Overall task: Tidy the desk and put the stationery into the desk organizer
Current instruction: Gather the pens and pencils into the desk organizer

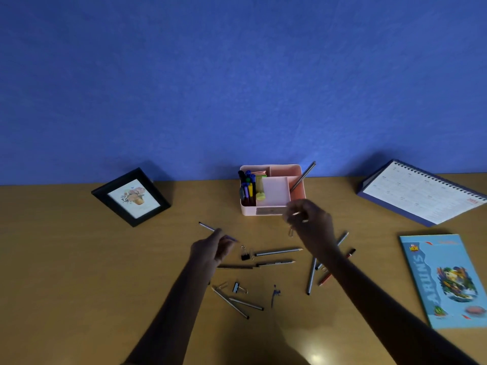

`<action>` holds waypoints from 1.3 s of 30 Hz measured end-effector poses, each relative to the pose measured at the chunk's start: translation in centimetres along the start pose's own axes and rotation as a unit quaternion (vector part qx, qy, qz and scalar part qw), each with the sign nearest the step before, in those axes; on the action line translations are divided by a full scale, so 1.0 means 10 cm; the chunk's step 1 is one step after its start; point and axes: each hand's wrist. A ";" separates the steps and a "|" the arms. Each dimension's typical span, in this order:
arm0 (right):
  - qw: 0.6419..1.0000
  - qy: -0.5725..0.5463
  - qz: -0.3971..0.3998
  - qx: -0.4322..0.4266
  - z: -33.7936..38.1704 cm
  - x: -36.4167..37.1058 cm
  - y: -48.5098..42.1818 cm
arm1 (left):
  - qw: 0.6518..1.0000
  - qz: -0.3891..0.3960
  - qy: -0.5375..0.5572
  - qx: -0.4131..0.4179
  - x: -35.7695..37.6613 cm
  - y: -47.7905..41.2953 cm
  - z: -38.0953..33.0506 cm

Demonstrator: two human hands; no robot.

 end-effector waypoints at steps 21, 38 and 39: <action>0.979 -0.192 0.002 -0.072 0.29 -0.16 0.38 | 0.961 0.221 0.155 -0.066 0.76 1.05 0.09; 0.982 0.025 -0.186 -0.032 0.04 -0.65 -0.61 | 0.819 -0.161 -0.418 0.358 -0.51 0.01 0.46; 0.981 0.039 -0.187 -0.033 0.01 -0.61 -0.68 | 0.807 -0.163 -0.439 0.361 -0.57 -0.05 0.47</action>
Point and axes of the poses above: each hand's wrist, its own y-axis away from the middle knuckle, its own x-axis out of the palm, z = x × y, and after that the axes turned 3 degrees about x, right-handed
